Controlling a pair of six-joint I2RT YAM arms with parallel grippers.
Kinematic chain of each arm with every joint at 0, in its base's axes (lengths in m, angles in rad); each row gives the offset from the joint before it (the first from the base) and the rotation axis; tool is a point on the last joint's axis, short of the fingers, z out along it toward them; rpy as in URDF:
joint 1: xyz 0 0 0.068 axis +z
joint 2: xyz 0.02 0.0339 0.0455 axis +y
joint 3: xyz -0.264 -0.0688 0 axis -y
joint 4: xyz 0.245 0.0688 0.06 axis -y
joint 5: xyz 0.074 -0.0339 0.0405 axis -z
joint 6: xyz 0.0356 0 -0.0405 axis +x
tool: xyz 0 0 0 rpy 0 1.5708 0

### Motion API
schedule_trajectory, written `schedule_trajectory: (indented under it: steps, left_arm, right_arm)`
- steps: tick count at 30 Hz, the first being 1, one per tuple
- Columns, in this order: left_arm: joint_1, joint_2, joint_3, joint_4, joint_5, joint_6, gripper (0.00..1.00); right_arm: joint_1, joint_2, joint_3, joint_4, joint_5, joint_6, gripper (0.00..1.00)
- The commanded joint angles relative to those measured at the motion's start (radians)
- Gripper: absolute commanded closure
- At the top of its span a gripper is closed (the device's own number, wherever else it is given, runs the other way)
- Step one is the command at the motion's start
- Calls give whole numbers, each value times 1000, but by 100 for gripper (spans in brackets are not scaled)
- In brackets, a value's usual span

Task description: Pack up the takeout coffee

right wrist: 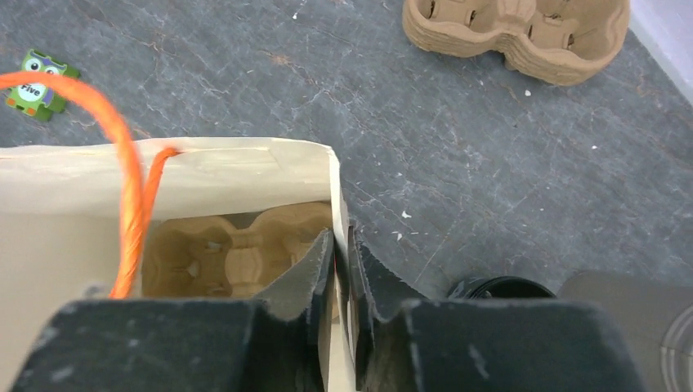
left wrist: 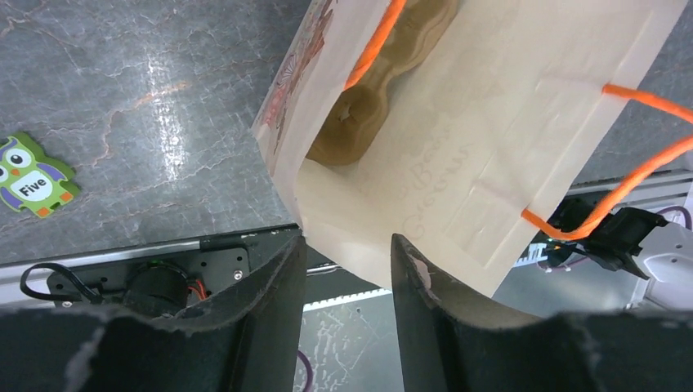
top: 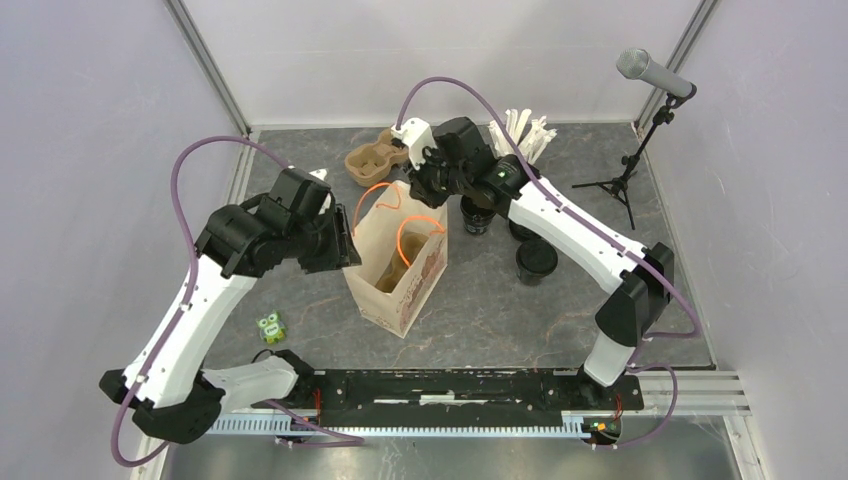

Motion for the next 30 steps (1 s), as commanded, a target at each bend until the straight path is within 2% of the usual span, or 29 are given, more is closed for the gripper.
schedule_trajectory:
  steps: [1, 5, 10, 13, 17, 20, 25, 30]
  left_arm:
    - [39, 24, 46, 7, 57, 49, 51]
    - [72, 62, 85, 39, 54, 62, 53]
    - [124, 121, 88, 149, 57, 76, 55]
    - [155, 179, 151, 183, 84, 116, 55]
    - [173, 282, 334, 128, 33, 215, 31]
    - [206, 323, 410, 51, 57, 244, 21]
    - [211, 223, 283, -5, 243, 159, 21]
    - [212, 87, 101, -41, 409, 62, 25]
  right_arm:
    - [-5, -16, 36, 8, 52, 6, 90]
    - [-6, -60, 30, -19, 67, 104, 100]
    - [-5, -202, -161, 15, 97, 319, 100]
    - [-1, -286, -250, 37, 151, 464, 100]
    - [13, -366, -318, 20, 265, 624, 100]
    - [28, -436, -394, 65, 292, 702, 100]
    - [66, -494, -496, 101, 300, 792, 99]
    - [75, -537, -547, 148, 319, 789, 88]
